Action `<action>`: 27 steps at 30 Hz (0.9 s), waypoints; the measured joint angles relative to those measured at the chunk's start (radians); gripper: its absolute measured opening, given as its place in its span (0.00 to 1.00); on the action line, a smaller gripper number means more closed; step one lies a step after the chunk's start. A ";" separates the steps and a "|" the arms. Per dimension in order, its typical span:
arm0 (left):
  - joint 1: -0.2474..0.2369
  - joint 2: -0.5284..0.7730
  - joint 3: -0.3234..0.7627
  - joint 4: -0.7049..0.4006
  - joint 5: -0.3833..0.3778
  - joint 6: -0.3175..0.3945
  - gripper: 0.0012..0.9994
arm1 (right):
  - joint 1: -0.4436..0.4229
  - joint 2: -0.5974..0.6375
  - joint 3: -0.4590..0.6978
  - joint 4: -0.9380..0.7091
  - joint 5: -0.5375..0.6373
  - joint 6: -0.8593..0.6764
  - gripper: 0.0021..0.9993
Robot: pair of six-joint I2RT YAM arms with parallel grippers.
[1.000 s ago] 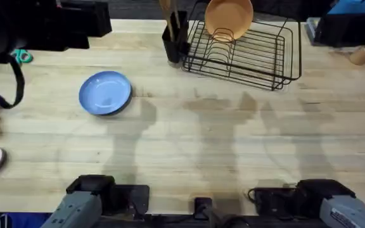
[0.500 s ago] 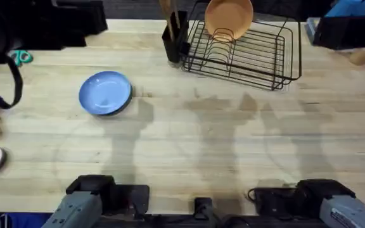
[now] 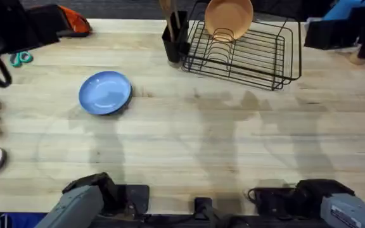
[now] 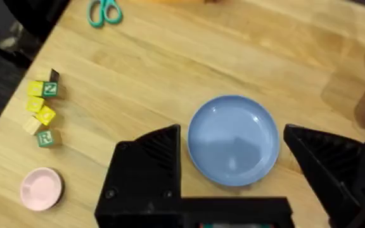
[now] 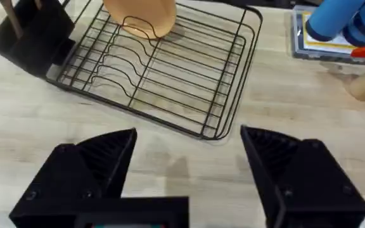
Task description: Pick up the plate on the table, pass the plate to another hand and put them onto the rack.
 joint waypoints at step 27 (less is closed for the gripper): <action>0.048 0.297 0.000 -0.071 -0.052 -0.003 0.99 | 0.000 0.025 0.000 0.000 0.000 0.000 0.99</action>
